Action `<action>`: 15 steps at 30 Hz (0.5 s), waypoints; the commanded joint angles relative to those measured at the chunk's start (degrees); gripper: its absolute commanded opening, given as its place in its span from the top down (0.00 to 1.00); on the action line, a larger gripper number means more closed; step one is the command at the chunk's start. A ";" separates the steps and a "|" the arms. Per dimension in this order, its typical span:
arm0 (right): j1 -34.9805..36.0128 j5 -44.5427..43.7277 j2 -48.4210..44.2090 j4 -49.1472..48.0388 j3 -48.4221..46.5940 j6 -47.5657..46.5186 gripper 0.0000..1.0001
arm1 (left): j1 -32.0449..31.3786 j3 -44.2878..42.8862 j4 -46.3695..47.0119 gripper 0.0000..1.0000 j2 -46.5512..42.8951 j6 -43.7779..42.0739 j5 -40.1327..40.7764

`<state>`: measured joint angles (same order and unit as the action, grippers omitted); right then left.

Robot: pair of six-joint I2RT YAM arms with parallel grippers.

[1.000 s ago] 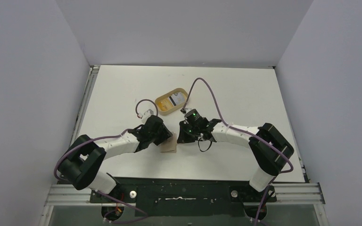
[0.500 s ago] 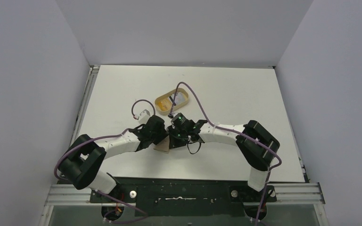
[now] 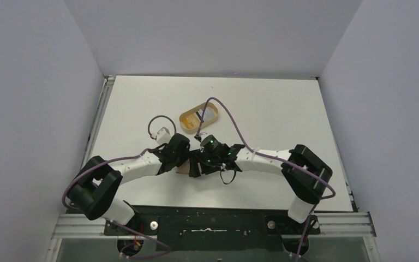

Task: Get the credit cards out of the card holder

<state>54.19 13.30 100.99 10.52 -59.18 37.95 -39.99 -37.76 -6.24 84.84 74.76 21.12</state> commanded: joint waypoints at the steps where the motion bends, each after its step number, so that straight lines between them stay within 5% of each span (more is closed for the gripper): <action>1: -0.73 -2.69 -10.98 -5.83 6.11 -3.77 0.31 | -0.55 1.17 -4.41 0.64 0.25 0.37 0.78; 5: -2.67 -5.45 -19.19 -9.06 14.65 -5.50 0.34 | -0.62 1.03 -5.60 0.65 0.32 1.77 1.51; 8: -5.22 -8.78 -25.15 -9.99 20.50 -3.81 0.44 | -0.66 0.70 -6.75 0.67 0.57 3.93 1.99; 15: -8.06 -12.10 -22.42 -6.65 19.84 -3.43 0.59 | -1.94 0.27 -8.39 0.76 0.77 8.82 2.27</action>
<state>46.30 4.62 76.79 6.55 -37.80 34.87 -40.64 -37.76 -8.43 84.79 80.31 23.22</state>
